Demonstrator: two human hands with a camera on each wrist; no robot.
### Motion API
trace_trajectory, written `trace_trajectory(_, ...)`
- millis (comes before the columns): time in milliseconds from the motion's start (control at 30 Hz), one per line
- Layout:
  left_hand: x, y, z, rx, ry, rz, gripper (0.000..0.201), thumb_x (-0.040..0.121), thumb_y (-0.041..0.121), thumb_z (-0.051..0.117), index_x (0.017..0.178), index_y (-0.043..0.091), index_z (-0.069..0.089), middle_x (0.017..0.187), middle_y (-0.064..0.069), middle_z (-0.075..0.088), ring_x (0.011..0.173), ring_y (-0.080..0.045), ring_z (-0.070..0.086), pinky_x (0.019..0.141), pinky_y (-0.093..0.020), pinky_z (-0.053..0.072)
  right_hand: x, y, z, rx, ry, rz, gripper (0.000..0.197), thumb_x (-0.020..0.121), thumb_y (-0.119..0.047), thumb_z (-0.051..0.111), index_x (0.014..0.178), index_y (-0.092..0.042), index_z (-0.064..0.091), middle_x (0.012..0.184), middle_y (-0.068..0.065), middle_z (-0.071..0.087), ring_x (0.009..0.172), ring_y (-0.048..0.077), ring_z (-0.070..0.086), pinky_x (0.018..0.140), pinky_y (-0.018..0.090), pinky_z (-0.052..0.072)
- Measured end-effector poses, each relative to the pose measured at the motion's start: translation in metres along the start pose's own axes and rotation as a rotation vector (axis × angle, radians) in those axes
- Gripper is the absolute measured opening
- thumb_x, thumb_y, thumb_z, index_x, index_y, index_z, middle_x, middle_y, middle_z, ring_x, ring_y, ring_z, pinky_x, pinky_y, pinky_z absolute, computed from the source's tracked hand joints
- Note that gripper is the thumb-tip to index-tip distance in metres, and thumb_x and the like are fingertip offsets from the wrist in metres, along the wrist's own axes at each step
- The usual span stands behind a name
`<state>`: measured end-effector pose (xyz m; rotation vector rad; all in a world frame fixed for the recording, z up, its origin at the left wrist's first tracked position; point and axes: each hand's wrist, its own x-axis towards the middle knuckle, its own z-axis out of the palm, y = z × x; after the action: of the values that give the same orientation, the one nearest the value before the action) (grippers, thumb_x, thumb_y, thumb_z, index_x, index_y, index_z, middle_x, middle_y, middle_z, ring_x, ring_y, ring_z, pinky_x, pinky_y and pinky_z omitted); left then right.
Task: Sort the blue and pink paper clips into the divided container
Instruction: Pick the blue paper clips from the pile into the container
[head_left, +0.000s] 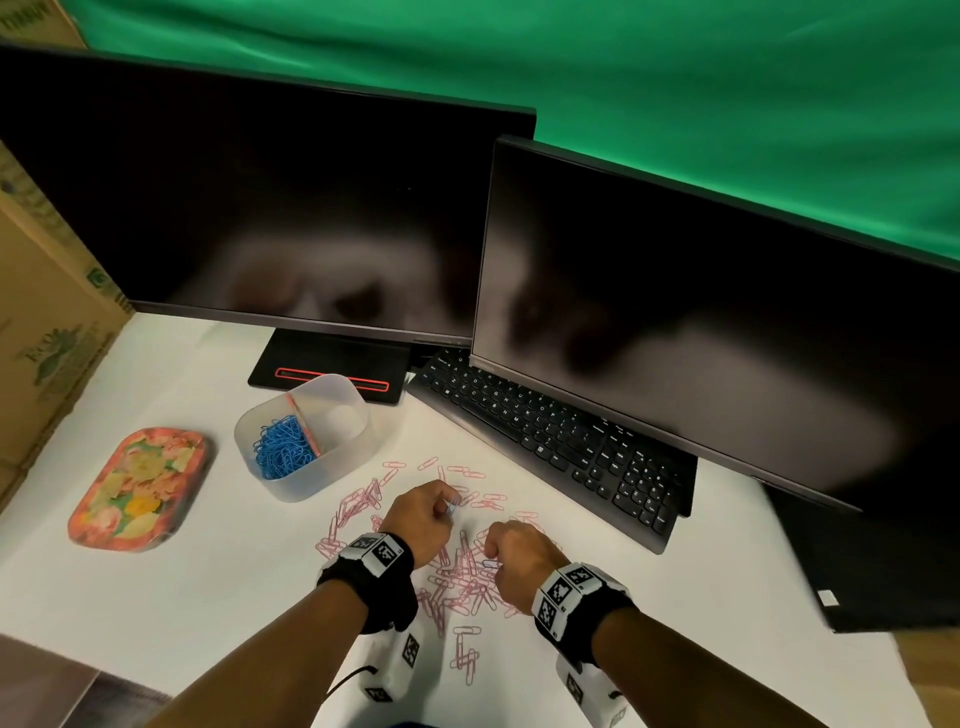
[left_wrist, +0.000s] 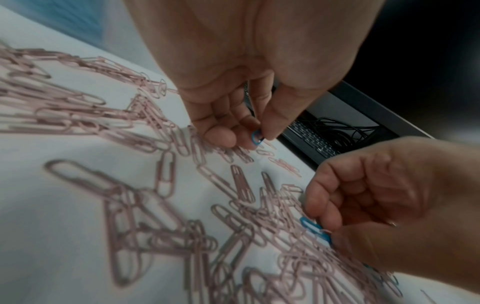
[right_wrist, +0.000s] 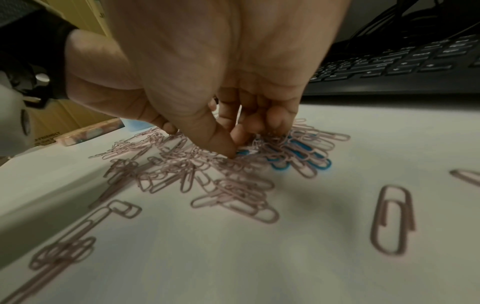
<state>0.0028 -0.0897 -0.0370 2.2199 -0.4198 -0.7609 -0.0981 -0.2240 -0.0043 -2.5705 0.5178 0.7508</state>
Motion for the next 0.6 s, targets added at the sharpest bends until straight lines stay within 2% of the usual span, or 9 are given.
trace_trajectory(200, -0.003, 0.002, 0.001, -0.025, -0.012, -0.002, 0.021, 0.087, 0.006, 0.056, 0.094, 0.025, 0.06, 0.08, 0.008, 0.058, 0.08, -0.017, 0.059, 0.073, -0.018, 0.045, -0.005, 0.005, 0.001, 0.04, 0.045, -0.01, 0.036, 0.086, -0.003, 0.05, 0.114, -0.023, 0.06, 0.122, 0.001, 0.058, 0.109, 0.023, 0.057, 0.086, 0.027, 0.047)
trace_trajectory(333, -0.005, 0.006, 0.0, -0.052, -0.013, -0.017, 0.02, 0.086, 0.006, 0.058, 0.094, 0.024, 0.059, 0.079, 0.008, 0.065, 0.077, -0.015, 0.062, 0.067, -0.015, 0.046, -0.007, 0.01, 0.001, 0.018, 0.079, -0.022, 0.035, 0.087, -0.008, 0.048, 0.116, -0.024, 0.06, 0.124, 0.0, 0.056, 0.115, 0.021, 0.054, 0.096, 0.029, 0.047)
trace_trajectory(500, -0.01, 0.008, -0.003, -0.102, -0.064, -0.056, 0.032, 0.082, -0.003, 0.051, 0.099, 0.023, 0.058, 0.082, 0.002, 0.075, 0.06, -0.013, 0.063, 0.06, -0.018, 0.051, -0.012, 0.006, -0.004, -0.182, 0.073, -0.028, 0.027, 0.088, -0.02, 0.05, 0.112, -0.016, 0.064, 0.122, 0.005, 0.058, 0.113, 0.024, 0.054, 0.094, 0.032, 0.049)
trace_trajectory(600, -0.013, 0.009, -0.004, -0.152, -0.071, -0.069, 0.036, 0.081, -0.005, 0.048, 0.1, 0.025, 0.058, 0.078, 0.004, 0.076, 0.06, -0.012, 0.061, 0.062, -0.023, 0.05, -0.009, 0.002, -0.001, -0.159, 0.068, -0.066, 0.029, 0.089, -0.014, 0.052, 0.117, -0.018, 0.057, 0.126, 0.005, 0.054, 0.121, 0.025, 0.049, 0.099, 0.033, 0.045)
